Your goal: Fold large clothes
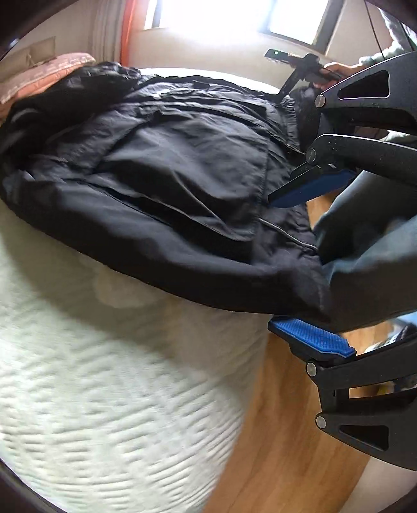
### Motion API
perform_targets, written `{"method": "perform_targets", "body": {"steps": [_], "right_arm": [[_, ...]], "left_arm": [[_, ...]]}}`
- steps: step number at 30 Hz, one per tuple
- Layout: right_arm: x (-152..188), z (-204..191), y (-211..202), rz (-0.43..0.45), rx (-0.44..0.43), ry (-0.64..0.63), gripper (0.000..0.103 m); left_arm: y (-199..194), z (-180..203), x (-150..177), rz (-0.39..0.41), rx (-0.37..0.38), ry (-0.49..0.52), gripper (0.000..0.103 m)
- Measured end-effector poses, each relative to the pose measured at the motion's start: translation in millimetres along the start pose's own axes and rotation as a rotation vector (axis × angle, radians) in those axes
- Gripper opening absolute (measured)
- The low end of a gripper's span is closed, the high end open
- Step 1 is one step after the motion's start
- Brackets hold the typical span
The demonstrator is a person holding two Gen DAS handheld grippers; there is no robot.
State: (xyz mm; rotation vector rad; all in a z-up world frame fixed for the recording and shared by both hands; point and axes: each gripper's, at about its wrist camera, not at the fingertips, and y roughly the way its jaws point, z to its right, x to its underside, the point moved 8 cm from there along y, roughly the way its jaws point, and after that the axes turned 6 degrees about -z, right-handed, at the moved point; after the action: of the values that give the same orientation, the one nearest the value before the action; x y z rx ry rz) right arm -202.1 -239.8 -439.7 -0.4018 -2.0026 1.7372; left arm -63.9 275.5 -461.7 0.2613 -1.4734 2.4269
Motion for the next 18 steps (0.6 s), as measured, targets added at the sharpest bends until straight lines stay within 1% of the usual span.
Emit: {"method": "perform_targets", "body": {"steps": [3, 5, 8, 9, 10, 11, 12, 14, 15, 16, 17, 18], "right_arm": [[4, 7, 1, -0.015, -0.055, 0.007, 0.075], [11, 8, 2, -0.030, -0.079, -0.009, 0.075], [23, 3, 5, -0.043, -0.102, -0.034, 0.074], [29, 2, 10, -0.046, -0.104, -0.035, 0.074], [33, 3, 13, -0.048, -0.105, -0.032, 0.074], [35, 4, 15, -0.050, -0.111, -0.026, 0.074], [35, 4, 17, -0.047, -0.119, -0.020, 0.074], [39, 5, 14, -0.038, -0.134, -0.015, 0.072], [42, 5, 12, -0.036, -0.142, -0.018, 0.068], [45, 5, 13, -0.034, -0.146, -0.024, 0.055], [45, 7, 9, -0.031, -0.149, -0.033, 0.047], [48, 6, 4, -0.019, -0.132, -0.044, 0.037]], "left_arm": [[11, -2, 8, -0.030, 0.022, -0.006, 0.072], [16, -4, 9, -0.036, 0.050, -0.013, 0.072], [24, -4, 6, -0.030, 0.069, -0.026, 0.072], [28, -5, 5, -0.036, 0.070, -0.032, 0.072], [32, -7, 5, -0.040, 0.053, -0.032, 0.072], [34, -10, 6, -0.039, 0.013, -0.025, 0.072], [35, -10, 6, -0.039, 0.008, -0.021, 0.072], [37, -9, 8, -0.038, 0.038, -0.030, 0.071], [37, -7, 8, -0.035, 0.051, -0.031, 0.066], [37, -3, 8, -0.030, 0.065, -0.021, 0.057], [36, -3, 7, -0.033, 0.075, -0.011, 0.038], [35, 3, 9, -0.033, 0.073, 0.010, 0.024]]}}
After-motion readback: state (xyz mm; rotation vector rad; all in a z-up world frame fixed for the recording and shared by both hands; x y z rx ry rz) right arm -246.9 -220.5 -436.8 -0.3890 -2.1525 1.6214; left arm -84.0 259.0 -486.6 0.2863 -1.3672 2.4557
